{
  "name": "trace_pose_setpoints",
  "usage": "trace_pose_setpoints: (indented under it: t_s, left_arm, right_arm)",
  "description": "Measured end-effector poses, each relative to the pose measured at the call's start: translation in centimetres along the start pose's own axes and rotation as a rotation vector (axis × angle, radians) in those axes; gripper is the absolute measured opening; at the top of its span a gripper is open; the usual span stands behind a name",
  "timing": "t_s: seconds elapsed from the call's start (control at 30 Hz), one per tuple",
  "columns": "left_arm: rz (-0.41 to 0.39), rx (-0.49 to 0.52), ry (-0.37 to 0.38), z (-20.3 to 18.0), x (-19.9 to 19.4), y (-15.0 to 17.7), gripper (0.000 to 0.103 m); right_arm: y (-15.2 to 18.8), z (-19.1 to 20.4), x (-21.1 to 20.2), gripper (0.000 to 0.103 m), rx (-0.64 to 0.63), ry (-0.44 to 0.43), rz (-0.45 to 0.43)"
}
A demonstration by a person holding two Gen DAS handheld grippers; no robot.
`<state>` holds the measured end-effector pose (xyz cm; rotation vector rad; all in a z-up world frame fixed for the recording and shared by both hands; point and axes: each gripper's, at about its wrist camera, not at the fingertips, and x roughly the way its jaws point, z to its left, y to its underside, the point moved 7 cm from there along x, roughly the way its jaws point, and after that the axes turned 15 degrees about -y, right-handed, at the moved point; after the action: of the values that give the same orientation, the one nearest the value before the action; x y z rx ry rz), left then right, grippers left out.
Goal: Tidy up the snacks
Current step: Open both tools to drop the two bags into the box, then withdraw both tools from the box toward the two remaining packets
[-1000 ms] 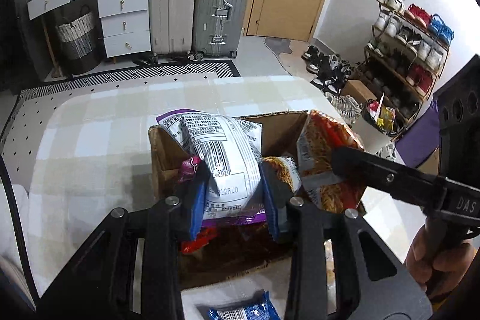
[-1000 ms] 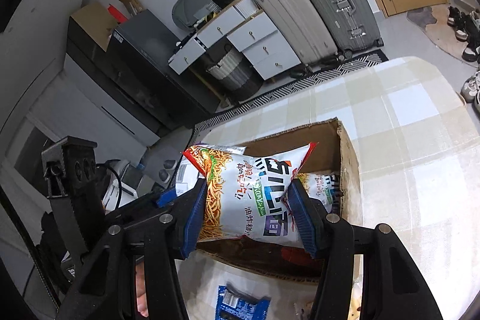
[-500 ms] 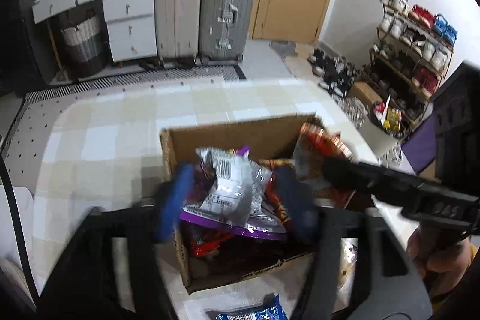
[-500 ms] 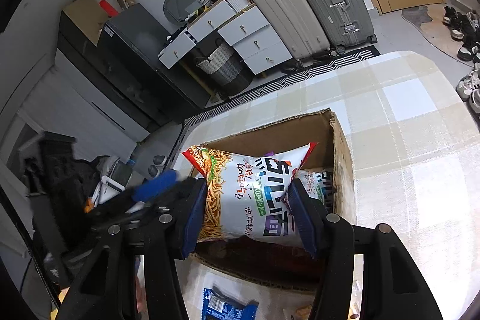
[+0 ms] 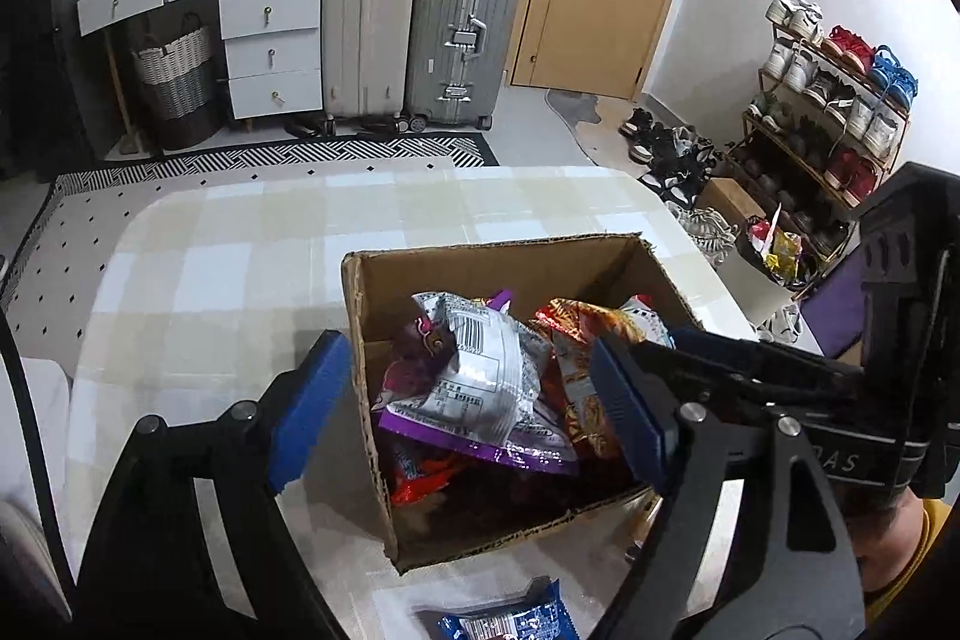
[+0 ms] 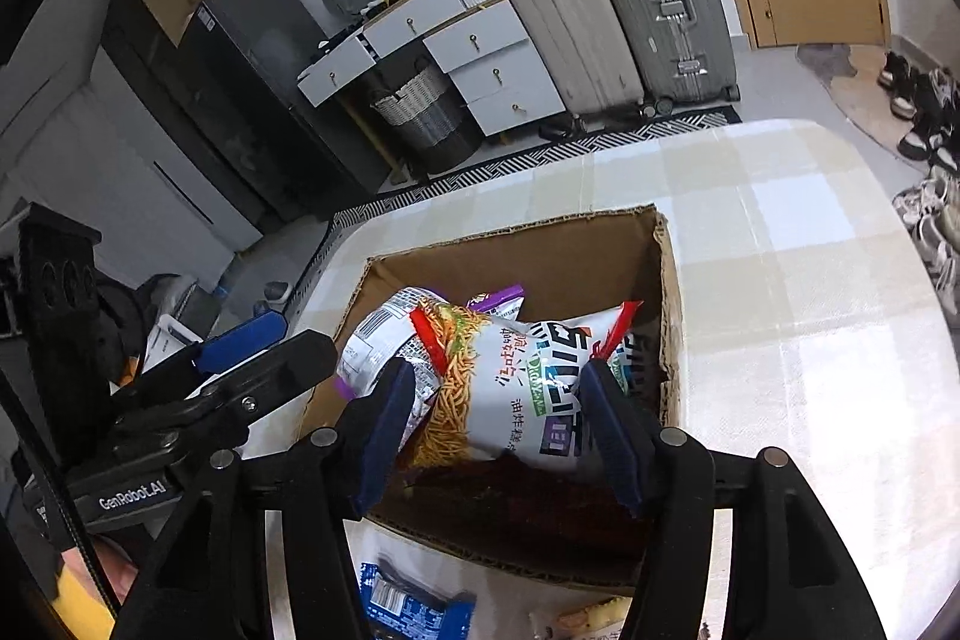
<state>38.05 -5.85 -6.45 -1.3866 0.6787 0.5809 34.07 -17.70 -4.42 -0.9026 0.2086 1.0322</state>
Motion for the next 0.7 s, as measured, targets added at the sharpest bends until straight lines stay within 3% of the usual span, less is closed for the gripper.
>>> trace_pose_setpoints:
  t_s: [0.4,0.5,0.7]
  left_arm:
    - [0.016,0.002,-0.001,0.3,-2.3,1.3,0.081]
    - [-0.043,0.011,-0.061,0.4,-4.5,1.6,0.081]
    - [-0.119,0.002,-0.080,0.5,-10.1,2.4,0.083]
  right_arm:
    - [-0.3,2.0,-3.1,0.059,-0.063,0.027,-0.049]
    - [0.1,2.9,-4.0,0.060,-0.085,0.045,-0.058]
    - [1.9,5.3,-6.7,0.060,-0.167,0.089,-0.059]
